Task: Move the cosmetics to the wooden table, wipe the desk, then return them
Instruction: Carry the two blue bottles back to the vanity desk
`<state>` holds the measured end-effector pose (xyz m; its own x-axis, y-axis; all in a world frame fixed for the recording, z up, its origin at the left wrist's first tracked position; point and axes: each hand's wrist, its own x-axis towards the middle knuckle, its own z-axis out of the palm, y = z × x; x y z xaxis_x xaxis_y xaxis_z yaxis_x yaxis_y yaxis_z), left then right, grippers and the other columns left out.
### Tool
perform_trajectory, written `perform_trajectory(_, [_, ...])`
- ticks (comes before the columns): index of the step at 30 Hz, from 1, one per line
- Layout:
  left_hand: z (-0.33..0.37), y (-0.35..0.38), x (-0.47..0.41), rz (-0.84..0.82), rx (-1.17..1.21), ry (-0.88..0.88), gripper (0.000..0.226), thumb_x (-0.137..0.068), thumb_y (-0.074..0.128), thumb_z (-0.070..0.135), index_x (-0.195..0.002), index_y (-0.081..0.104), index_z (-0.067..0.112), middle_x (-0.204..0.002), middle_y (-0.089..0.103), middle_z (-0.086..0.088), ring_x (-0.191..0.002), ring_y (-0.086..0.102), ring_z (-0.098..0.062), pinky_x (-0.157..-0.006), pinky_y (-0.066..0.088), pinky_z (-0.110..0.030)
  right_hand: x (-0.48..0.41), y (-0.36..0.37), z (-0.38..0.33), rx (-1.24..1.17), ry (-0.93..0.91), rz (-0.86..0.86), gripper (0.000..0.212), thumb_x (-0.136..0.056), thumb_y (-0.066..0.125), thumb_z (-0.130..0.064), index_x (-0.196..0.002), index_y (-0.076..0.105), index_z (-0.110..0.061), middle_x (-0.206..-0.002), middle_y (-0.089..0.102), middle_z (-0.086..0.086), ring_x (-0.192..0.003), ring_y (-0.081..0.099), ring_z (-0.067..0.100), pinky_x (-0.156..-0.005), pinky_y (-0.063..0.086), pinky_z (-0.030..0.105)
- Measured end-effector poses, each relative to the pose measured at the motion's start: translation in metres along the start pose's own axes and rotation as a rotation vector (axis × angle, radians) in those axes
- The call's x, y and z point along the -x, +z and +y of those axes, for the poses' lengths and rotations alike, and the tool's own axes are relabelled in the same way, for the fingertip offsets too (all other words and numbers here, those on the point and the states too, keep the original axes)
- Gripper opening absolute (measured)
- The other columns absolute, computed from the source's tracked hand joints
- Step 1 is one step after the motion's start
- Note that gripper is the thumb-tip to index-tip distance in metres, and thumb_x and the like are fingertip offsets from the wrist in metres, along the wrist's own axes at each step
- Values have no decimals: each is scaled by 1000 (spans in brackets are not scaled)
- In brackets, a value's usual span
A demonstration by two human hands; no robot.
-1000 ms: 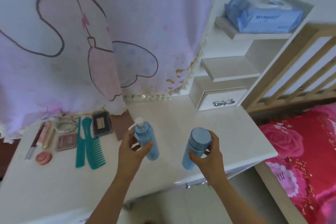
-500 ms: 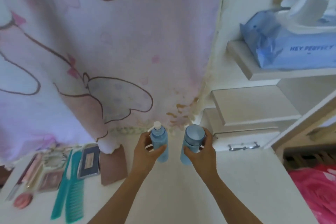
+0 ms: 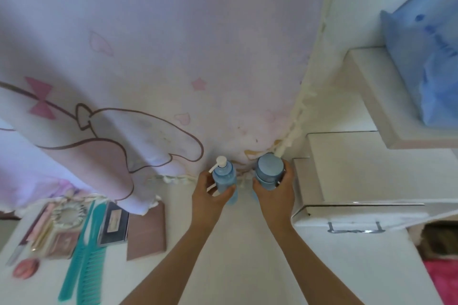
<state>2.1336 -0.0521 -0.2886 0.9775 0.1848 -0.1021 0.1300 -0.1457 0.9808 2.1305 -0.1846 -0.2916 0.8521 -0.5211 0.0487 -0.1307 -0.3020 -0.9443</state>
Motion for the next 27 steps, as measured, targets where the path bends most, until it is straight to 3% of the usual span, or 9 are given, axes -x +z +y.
perform_trajectory(3, [-2,3,-5,11,-27,1,50,-70,73,0,-102,49,30,-99,60,10,-89,59,-3,-81,50,-18,-4,3,4,29,-18,14,68,-64,80,-10,-123,47,-9,-119,58,6,-107,56,23,-82,42,24])
perform_trajectory(8, [-6,7,-9,22,-49,-4,50,-70,73,0,-108,49,23,-102,60,4,-91,58,-9,-79,49,-11,-3,7,9,30,-33,44,68,-62,81,-10,-121,48,-7,-117,59,6,-106,57,24,-82,44,24])
perform_trajectory(10, [-7,8,-8,28,-50,-12,50,-71,72,-1,-110,50,20,-106,60,1,-94,57,-14,-81,48,-17,-3,7,10,21,-26,25,69,-63,81,-10,-123,46,-8,-119,58,6,-109,56,23,-85,44,24])
perform_trajectory(14, [-9,10,-9,42,-52,-26,49,-72,72,0,-113,50,16,-107,59,0,-97,56,-18,-87,46,-28,0,7,12,27,-35,11,79,-64,80,-7,-130,38,-5,-126,50,13,-115,50,27,-85,36,10])
perform_trajectory(20, [-10,9,-8,-8,-178,-45,47,-73,74,9,-113,49,13,-104,57,0,-98,56,-21,-85,47,-31,33,0,11,70,-100,-6,84,-69,74,1,-137,26,-3,-134,37,18,-126,37,32,-102,34,36])
perform_trajectory(27, [-13,-10,8,6,-316,-54,53,-76,70,11,-123,47,6,-119,56,-9,-97,49,-16,-83,39,-23,71,-5,9,88,-104,-113,72,-74,68,3,-135,31,-4,-132,39,17,-123,39,31,-98,31,31])
